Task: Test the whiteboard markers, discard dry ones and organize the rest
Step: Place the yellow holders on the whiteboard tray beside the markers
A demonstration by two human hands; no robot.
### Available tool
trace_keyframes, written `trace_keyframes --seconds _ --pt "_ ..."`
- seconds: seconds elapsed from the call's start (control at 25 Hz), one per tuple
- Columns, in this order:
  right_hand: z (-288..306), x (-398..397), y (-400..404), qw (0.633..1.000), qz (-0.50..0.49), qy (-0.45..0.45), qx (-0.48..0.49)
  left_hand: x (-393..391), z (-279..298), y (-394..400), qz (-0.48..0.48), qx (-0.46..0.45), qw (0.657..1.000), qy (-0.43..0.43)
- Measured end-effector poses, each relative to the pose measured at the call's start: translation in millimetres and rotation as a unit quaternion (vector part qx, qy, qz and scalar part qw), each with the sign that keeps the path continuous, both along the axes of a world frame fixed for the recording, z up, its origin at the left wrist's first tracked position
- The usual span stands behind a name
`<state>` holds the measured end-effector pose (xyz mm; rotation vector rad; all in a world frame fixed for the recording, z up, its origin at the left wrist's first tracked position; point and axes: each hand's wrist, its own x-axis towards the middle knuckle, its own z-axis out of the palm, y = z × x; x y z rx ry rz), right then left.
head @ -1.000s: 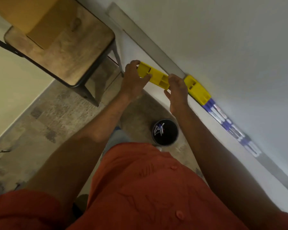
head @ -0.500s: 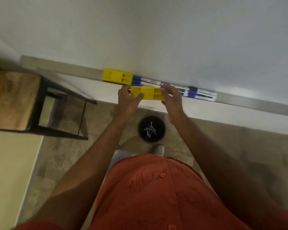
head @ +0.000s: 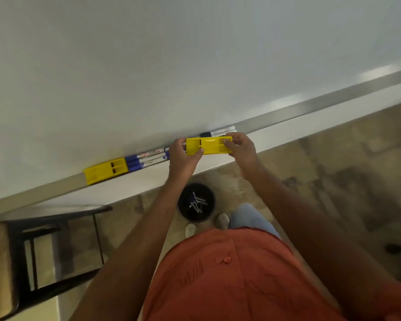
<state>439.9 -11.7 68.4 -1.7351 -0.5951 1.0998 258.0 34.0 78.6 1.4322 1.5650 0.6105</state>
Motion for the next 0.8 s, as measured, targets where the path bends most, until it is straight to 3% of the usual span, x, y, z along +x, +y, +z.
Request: trace_keyframes --seconds 0.36,0.8 --pt "-18 94 26 0.995 -0.084 0.017 -0.051 93 -35 29 -0.045 -0.022 0.998 0.035" --pt "-37 220 61 0.990 -0.035 -0.083 -0.112 218 -53 48 -0.063 -0.069 0.993 0.071"
